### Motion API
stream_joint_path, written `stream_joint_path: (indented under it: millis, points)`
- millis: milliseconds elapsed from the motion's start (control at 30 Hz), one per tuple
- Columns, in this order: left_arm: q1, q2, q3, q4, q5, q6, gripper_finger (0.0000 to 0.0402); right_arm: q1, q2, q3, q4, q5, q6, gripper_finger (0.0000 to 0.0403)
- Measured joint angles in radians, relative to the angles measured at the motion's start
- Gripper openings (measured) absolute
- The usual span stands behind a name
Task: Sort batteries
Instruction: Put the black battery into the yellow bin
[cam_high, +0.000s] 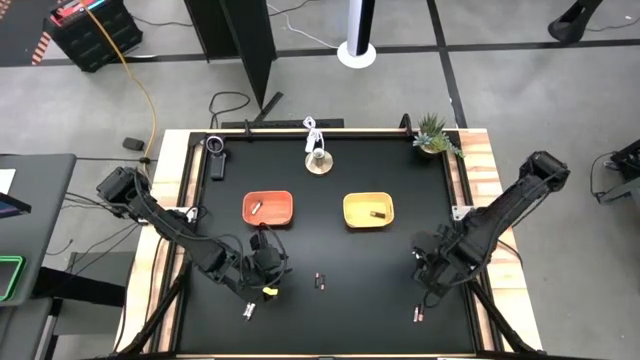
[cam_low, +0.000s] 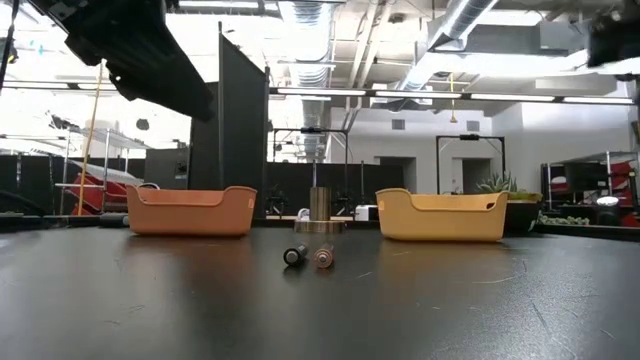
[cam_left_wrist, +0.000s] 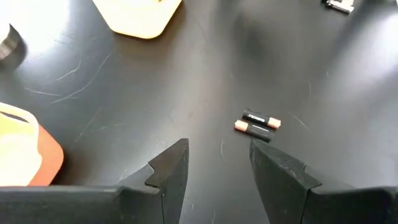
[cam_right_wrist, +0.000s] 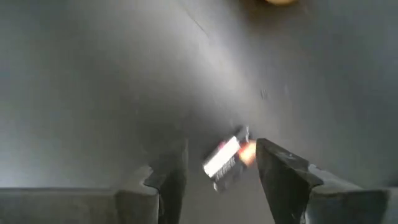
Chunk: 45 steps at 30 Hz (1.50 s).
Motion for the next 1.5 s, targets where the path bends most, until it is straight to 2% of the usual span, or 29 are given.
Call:
stream_joint_path:
  millis: [167, 300, 400, 533, 600, 800, 933, 1033, 1200, 1333, 1500]
  points:
    - [-0.024, 0.000, 0.000, 0.001, -0.077, 0.011, 0.0166, 0.056, 0.000, -0.031, 0.000, -0.008, 0.185, 0.0196]
    - [-0.025, 0.000, 0.000, 0.001, -0.086, 0.030, 0.0166, 0.059, 0.004, -0.032, -0.023, -0.007, 0.281, 0.0195]
    - [-0.023, 0.000, 0.000, 0.001, -0.087, 0.030, 0.0166, 0.050, 0.017, -0.032, -0.008, -0.007, 0.296, 0.0195]
    - [-0.022, 0.033, 0.001, 0.052, -0.089, 0.050, 0.0166, 0.031, 0.037, -0.032, 0.064, 0.023, 0.252, 0.0195]
    - [-0.022, 0.081, 0.001, 0.116, -0.076, 0.130, 0.0166, 0.012, 0.049, -0.031, 0.108, 0.038, 0.200, 0.0195]
    - [0.014, 0.255, 0.001, 0.441, 0.006, 0.450, 0.0166, -0.057, 0.087, -0.031, 0.239, 0.043, 0.033, 0.0195]
    - [0.052, 0.298, 0.001, 0.524, 0.065, 0.505, 0.0179, -0.087, 0.110, -0.031, 0.309, 0.043, -0.046, 0.0195]
    - [0.083, 0.298, 0.001, 0.526, 0.105, 0.437, 0.0200, -0.096, 0.124, -0.031, 0.340, 0.044, -0.082, 0.0195]
    - [0.135, 0.297, 0.002, 0.483, 0.142, 0.192, 0.0235, -0.112, 0.141, -0.031, 0.346, 0.044, -0.106, 0.0195]
    - [0.150, 0.298, 0.002, 0.402, 0.165, 0.008, 0.0239, -0.113, 0.142, -0.031, 0.349, 0.046, -0.108, 0.0195]
    - [0.136, 0.298, 0.010, 0.387, 0.176, -0.100, 0.0233, -0.113, 0.141, -0.031, 0.347, 0.046, -0.117, 0.0195]
